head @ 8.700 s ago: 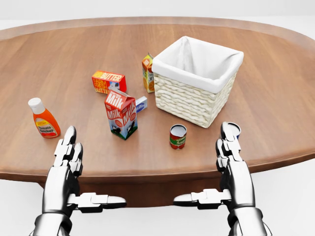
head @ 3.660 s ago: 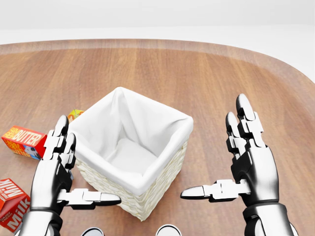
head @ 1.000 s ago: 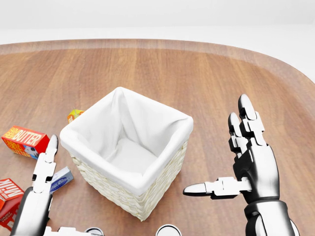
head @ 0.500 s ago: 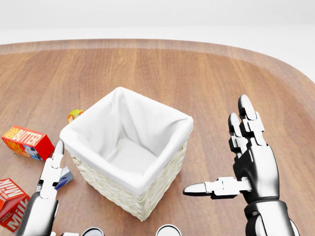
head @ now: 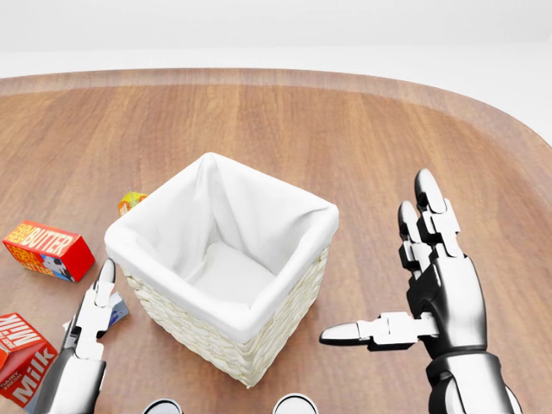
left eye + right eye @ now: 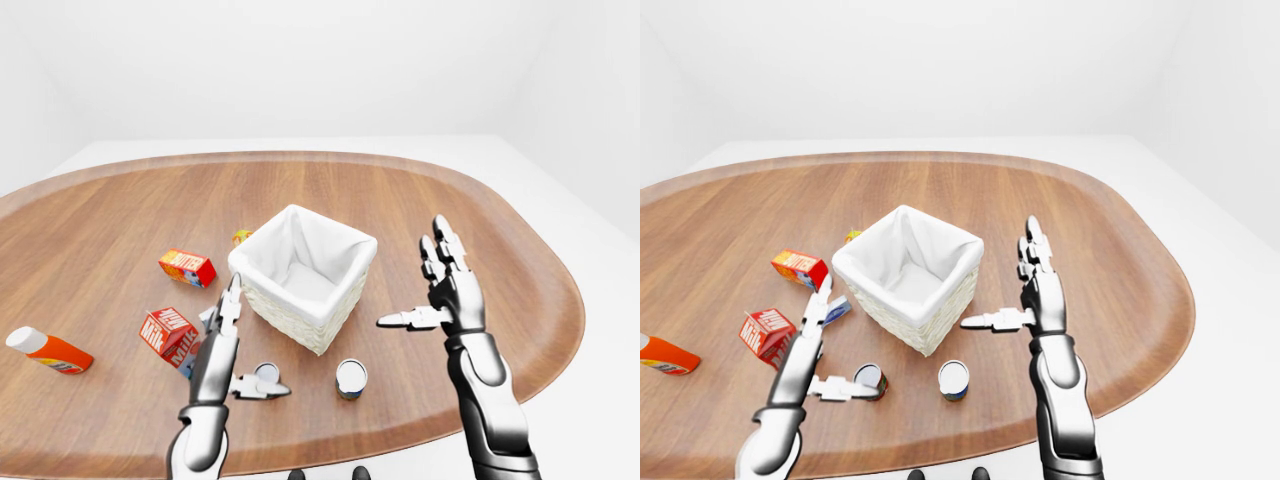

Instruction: Pick up the tomato sauce, and put it in the basket.

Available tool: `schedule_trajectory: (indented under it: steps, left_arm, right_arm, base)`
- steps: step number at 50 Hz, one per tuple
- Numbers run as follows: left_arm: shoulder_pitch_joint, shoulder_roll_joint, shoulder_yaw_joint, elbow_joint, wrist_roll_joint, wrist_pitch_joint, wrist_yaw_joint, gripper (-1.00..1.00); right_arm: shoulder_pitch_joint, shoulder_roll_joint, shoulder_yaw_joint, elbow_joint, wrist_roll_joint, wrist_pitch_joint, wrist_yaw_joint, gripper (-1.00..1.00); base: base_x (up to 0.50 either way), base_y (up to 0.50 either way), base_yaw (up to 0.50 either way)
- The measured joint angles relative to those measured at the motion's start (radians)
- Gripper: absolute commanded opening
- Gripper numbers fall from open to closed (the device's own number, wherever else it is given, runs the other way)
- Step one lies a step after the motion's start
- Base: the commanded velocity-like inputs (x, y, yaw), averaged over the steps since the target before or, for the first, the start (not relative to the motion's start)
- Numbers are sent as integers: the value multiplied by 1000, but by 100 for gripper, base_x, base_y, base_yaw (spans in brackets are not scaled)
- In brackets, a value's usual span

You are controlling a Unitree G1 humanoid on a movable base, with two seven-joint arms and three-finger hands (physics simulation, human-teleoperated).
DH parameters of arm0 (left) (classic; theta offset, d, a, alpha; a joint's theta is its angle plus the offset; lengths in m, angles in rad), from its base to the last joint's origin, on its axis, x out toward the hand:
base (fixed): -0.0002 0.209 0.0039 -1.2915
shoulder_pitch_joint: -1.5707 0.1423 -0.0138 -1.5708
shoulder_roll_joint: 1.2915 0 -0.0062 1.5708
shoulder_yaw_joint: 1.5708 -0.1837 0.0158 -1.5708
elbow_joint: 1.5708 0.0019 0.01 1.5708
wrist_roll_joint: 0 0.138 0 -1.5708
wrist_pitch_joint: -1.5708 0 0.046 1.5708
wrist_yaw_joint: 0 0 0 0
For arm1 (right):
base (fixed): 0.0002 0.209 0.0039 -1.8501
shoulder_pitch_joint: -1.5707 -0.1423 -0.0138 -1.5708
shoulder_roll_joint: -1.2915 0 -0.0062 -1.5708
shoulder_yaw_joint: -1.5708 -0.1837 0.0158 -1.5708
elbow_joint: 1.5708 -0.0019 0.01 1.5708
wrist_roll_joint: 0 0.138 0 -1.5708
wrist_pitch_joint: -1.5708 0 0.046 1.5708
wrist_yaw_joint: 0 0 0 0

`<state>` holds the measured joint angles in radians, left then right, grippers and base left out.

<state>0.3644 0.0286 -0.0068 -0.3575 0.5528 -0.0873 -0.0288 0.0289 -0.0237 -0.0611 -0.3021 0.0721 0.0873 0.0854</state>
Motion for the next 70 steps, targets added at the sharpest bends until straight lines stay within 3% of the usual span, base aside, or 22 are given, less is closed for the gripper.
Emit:
schedule_trajectory:
  steps: [70]
  left_arm:
    - [-39, 19, -5, 240, 85, 0, 119, 100]
  right_arm:
    - [4, 2, 6, 16, -7, 0, 0, 100]
  base:
    - [0, 0, 0]
